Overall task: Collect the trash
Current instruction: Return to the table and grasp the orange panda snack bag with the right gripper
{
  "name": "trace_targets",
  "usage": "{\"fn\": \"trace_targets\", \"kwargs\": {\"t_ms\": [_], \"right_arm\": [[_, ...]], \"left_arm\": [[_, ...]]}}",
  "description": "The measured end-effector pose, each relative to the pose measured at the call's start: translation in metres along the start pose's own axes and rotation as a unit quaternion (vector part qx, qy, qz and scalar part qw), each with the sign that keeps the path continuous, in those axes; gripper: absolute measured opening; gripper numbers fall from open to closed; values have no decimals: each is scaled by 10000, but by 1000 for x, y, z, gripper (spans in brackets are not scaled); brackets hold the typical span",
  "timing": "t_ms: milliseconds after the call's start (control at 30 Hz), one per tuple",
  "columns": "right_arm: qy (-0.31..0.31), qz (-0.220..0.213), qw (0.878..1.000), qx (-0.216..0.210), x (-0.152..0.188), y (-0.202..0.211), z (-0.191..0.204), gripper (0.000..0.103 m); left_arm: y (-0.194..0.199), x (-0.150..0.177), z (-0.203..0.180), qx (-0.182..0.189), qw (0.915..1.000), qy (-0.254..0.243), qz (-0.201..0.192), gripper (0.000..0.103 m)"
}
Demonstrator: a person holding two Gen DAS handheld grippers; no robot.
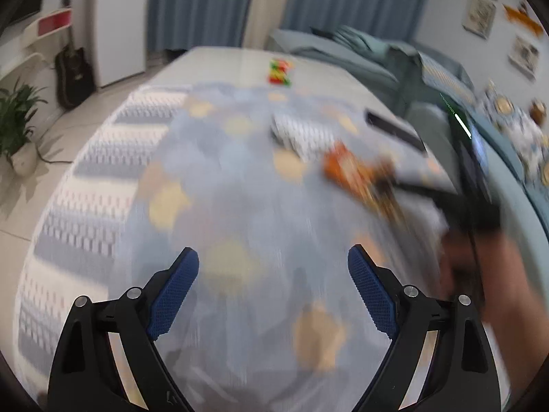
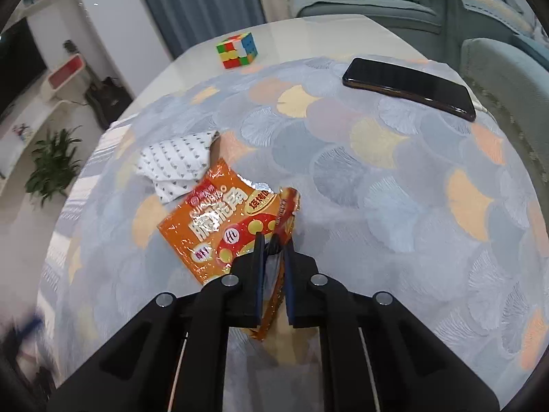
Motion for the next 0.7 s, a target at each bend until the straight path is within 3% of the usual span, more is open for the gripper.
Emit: {"fn": "trace_targets", "kwargs": {"t_ms": [167, 233, 367, 433, 533, 567, 600, 700], "right_arm": [[236, -216, 9995, 39, 14, 43, -34, 7], [195, -276, 9994, -15, 27, 58, -48, 7], [-131, -250, 9988, -404, 49, 61, -67, 8], [-224, -162, 9982, -527, 49, 58, -70, 8], [-442, -75, 9962, -744, 48, 55, -76, 8], [-483, -69, 9957, -784, 48, 54, -77, 8], [-507, -69, 9955, -803, 48, 55, -78, 8], [-492, -73, 9957, -781, 47, 55, -78, 8]], "left_arm": [[-38, -57, -19, -354, 9986, -76, -390, 86], [-59, -76, -44, -537, 9961, -560, -418, 86], [-92, -109, -75, -1049, 9830, -1352, -669, 87], [-119, -115, -73, -1211, 9820, -1378, -445, 87], [-158, -108, -53, -1451, 9841, -1019, 76, 89], [-172, -104, -48, -1473, 9838, -910, 455, 89], [-181, -103, -45, -1444, 9839, -816, 658, 89], [-189, -102, -43, -1052, 9901, -539, 754, 88]]}}
Point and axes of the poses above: each gripper's, at about its wrist camera, not at the fingertips, and y roughly against the way its jaws point, z to its left, x to its underside, the point moved 7 cm from there along -y, roughly the way its jaws point, and after that the axes turned 9 degrees about -y, right-handed, at the moved point
